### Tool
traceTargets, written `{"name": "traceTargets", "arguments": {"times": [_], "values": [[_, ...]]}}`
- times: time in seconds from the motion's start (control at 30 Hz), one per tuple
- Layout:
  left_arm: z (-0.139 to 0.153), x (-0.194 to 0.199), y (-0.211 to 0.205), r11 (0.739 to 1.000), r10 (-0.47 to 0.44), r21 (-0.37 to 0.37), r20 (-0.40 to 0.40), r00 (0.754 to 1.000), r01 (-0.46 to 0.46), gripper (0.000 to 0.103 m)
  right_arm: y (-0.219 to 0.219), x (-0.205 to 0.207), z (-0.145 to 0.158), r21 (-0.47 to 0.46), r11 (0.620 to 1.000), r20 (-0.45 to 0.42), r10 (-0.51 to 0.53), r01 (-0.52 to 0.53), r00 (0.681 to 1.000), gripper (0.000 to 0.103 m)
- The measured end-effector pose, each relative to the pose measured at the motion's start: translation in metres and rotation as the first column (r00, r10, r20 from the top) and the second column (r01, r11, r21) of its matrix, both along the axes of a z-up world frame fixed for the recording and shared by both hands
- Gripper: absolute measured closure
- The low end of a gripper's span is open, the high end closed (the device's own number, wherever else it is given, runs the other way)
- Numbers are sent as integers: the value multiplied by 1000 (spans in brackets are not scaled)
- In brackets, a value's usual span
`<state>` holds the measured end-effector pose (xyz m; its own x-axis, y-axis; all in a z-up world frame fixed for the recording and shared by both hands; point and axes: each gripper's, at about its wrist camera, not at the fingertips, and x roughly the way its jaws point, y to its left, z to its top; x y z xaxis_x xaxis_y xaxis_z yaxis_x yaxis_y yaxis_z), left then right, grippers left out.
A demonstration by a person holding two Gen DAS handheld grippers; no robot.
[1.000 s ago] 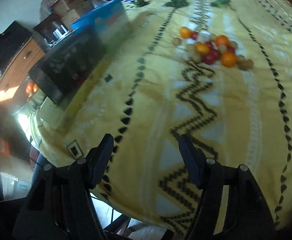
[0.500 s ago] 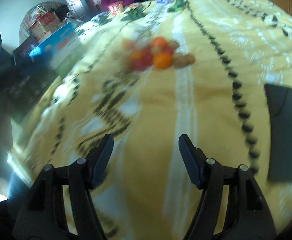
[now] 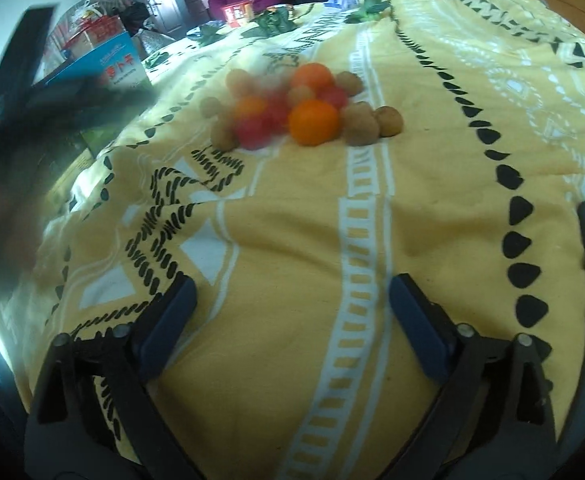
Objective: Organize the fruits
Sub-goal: 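Move both open tools back toward the fruit pile, then grasp a large orange with the left tool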
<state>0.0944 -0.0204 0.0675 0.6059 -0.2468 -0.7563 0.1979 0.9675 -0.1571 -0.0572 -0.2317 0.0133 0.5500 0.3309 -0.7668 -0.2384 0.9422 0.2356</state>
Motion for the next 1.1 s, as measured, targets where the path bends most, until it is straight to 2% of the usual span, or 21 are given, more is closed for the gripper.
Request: {"name": "traceTargets", "arguments": {"times": [0.17,0.2,0.27,0.47,0.57,0.67,0.7,0.77,0.93,1.0,1.03,1.07,1.1], "values": [[-20,59,-14,997,-54,56,-76,996,58,55,-3,1,-2,46,999,0,12,-12,1000,0],[-25,66,-16,995,-64,66,-87,994,70,56,-5,0,-2,51,999,1,11,-11,1000,0],[-33,77,-18,994,-71,78,-94,993,78,57,-2,1,-2,52,999,2,9,-9,1000,0],[-47,98,-23,997,-67,30,-118,991,71,57,-2,3,-2,63,998,5,0,-1,1000,0],[-50,101,-29,995,-82,39,-108,991,86,57,-1,4,-2,64,998,5,0,0,1000,0],[-49,106,-29,998,-67,14,-95,993,69,57,-1,3,-1,64,998,5,0,0,1000,0],[-49,107,-29,998,-60,12,-89,994,61,55,-1,4,-1,64,998,5,1,-1,1000,0],[-49,109,-30,999,-36,26,-68,997,38,43,-1,4,-1,64,998,5,1,-1,1000,0],[-53,115,-27,1000,-12,-1,-60,998,12,40,-1,3,-1,65,998,5,1,-2,1000,0],[-53,116,-29,1000,-24,-2,-62,998,24,47,-1,3,-1,64,998,5,2,-2,1000,0],[-52,115,-31,999,-39,-8,-58,998,38,59,-1,3,-1,65,998,5,2,-2,1000,0],[-51,114,-34,999,-54,-10,-54,997,53,66,-1,3,-1,65,998,5,2,-3,1000,0],[-49,112,-36,998,-55,3,-47,997,55,66,-1,3,-1,65,998,5,2,-2,1000,0]]}}
